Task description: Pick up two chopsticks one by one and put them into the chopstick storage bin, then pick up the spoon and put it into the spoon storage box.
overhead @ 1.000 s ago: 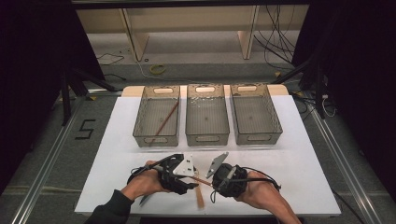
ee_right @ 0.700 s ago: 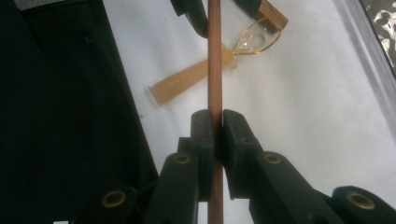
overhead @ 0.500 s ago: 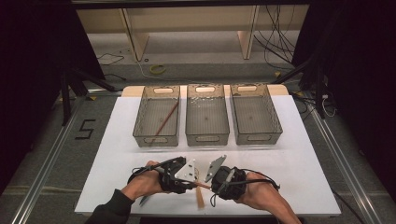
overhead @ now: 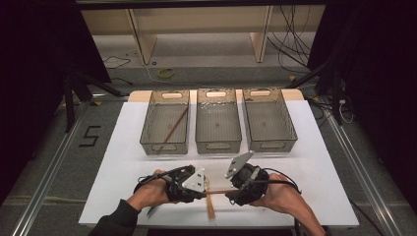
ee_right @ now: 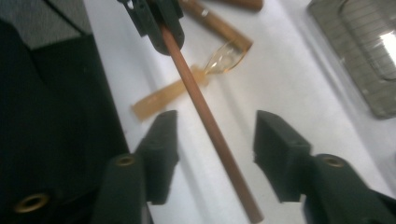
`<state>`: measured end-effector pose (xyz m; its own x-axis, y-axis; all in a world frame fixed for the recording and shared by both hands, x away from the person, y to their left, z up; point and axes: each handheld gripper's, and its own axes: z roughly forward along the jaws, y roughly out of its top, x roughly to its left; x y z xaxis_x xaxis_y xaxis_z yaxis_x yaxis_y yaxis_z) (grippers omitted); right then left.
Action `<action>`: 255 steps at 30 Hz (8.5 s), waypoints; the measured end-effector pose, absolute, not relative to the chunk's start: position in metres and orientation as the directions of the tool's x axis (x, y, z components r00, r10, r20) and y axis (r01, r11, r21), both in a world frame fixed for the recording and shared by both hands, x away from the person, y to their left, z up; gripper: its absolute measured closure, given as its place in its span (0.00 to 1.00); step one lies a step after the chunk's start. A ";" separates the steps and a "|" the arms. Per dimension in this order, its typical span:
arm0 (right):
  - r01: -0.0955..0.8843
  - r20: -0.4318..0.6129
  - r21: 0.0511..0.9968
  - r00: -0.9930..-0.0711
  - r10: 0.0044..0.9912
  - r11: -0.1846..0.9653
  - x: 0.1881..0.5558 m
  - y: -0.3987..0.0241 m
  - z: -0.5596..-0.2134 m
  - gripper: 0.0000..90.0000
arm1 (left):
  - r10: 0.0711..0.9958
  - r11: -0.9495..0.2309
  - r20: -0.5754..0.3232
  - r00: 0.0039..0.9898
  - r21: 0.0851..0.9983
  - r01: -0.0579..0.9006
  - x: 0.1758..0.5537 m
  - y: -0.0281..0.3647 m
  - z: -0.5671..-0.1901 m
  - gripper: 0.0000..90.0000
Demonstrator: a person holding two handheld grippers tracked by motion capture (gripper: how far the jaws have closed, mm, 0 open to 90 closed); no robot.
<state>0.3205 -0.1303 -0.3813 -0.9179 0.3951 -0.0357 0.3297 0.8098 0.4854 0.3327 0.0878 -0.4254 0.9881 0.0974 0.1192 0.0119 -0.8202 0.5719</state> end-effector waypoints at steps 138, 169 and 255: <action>0.559 0.108 0.665 -0.728 0.677 0.494 0.305 -0.132 -0.435 0.30 | 0.726 -0.317 -0.119 0.677 0.816 0.484 0.393 0.189 -0.405 0.24; 0.565 0.105 0.609 -0.754 0.649 0.557 0.305 -0.095 -0.454 0.30 | 0.721 -0.250 -0.167 0.672 0.842 0.477 0.364 0.182 -0.441 0.22; 0.545 0.108 0.544 -0.800 0.591 0.638 0.333 -0.108 -0.434 0.86 | 0.703 -0.295 -0.153 0.694 0.826 0.481 0.359 0.178 -0.456 0.23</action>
